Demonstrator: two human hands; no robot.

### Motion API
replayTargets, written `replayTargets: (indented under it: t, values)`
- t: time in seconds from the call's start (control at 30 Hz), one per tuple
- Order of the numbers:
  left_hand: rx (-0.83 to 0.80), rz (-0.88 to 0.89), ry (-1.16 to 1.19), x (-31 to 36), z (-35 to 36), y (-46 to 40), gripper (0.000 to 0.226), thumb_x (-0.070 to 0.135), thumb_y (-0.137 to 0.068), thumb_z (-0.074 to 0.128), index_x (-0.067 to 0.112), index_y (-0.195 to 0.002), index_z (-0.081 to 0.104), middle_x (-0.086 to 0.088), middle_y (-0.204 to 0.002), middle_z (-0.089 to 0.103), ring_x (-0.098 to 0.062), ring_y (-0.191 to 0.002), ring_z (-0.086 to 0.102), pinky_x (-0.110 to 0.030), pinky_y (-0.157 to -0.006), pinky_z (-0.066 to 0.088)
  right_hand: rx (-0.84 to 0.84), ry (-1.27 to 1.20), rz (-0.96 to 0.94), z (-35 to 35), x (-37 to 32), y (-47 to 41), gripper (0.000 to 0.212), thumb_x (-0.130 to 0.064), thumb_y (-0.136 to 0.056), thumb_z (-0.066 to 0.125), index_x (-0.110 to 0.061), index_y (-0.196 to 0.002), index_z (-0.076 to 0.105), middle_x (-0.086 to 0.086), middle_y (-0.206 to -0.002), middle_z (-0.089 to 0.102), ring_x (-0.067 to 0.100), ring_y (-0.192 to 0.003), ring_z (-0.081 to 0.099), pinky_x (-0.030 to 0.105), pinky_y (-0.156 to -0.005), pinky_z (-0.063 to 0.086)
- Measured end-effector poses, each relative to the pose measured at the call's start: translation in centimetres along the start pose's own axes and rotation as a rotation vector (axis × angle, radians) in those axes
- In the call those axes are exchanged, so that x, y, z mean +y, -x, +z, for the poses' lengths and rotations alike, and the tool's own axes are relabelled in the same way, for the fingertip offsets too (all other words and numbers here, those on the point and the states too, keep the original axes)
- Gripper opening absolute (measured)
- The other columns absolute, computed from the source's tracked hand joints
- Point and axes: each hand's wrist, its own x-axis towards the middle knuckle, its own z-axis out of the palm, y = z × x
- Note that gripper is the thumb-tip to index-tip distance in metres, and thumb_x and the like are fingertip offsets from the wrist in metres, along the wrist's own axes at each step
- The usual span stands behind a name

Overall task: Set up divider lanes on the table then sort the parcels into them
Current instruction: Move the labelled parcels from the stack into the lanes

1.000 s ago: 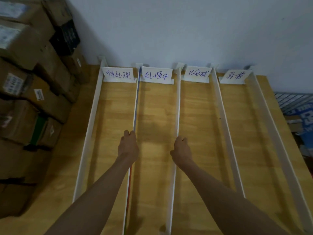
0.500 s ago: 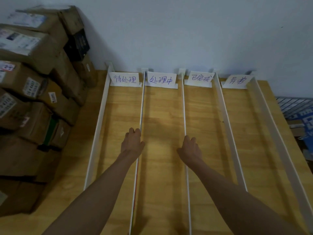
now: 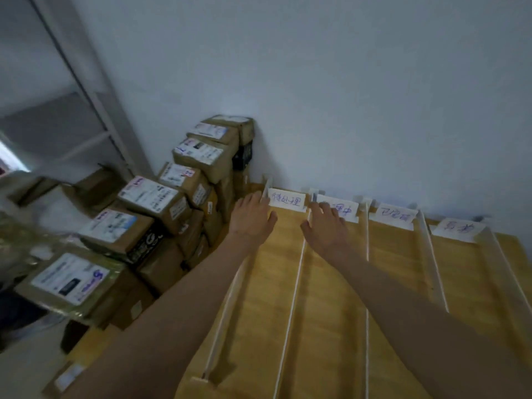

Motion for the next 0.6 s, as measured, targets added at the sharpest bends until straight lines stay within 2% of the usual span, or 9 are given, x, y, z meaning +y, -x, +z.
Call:
replayTargets:
  t: [0.17, 0.3, 0.4, 0.5, 0.6]
  values:
    - [0.064, -0.124, -0.04, -5.5, -5.0, 3.5, 0.039, 0.041, -0.099, 0.04, 0.018, -0.128, 0.053, -0.005, -0.139, 0.048, -0.026, -0.133, 0.042, -0.043, -0.112, 0.033, 0.0, -0.007, -0.214, -0.6, -6.8, -0.5, 0.042, -0.032, -0.099, 0.046, -0.016, -0.137, 0.045, 0.011, -0.136, 0.05, 0.032, -0.124, 0.047, 0.045, -0.101, 0.039]
    - [0.088, -0.244, -0.076, -9.7, -8.9, 6.8, 0.045, 0.037, -0.1, 0.038, 0.016, -0.138, 0.047, -0.008, -0.142, 0.049, -0.029, -0.131, 0.045, -0.045, -0.111, 0.032, -0.05, -0.087, -0.321, -0.1, -12.4, 0.5, 0.036, -0.03, -0.097, 0.047, -0.016, -0.13, 0.047, 0.011, -0.128, 0.053, 0.031, -0.119, 0.05, 0.045, -0.094, 0.043]
    - [0.101, -0.319, -0.119, -13.3, -11.0, 9.7, 0.043, 0.036, -0.101, 0.039, 0.014, -0.135, 0.05, -0.01, -0.141, 0.049, -0.031, -0.128, 0.046, -0.044, -0.108, 0.033, -0.071, -0.128, -0.39, 0.8, -16.5, 2.0, 0.035, -0.031, -0.097, 0.049, -0.017, -0.129, 0.047, 0.01, -0.127, 0.054, 0.03, -0.118, 0.05, 0.044, -0.095, 0.046]
    - [0.116, -0.405, -0.134, -17.0, -12.4, 12.8, 0.038, 0.034, -0.099, 0.041, 0.013, -0.128, 0.054, -0.01, -0.131, 0.054, -0.031, -0.118, 0.053, -0.043, -0.1, 0.038, -0.122, -0.15, -0.449, 1.9, -20.0, 3.9, 0.036, -0.031, -0.097, 0.049, -0.018, -0.131, 0.046, 0.009, -0.129, 0.053, 0.029, -0.119, 0.05, 0.045, -0.096, 0.047]
    - [0.107, -0.493, -0.125, -21.3, -12.8, 16.0, 0.039, 0.031, -0.1, 0.042, 0.013, -0.132, 0.053, -0.01, -0.132, 0.054, -0.03, -0.117, 0.055, -0.043, -0.098, 0.041, -0.162, -0.135, -0.504, 3.2, -23.4, 6.0, 0.032, -0.029, -0.097, 0.049, -0.016, -0.127, 0.047, 0.009, -0.128, 0.053, 0.028, -0.119, 0.051, 0.041, -0.092, 0.049]
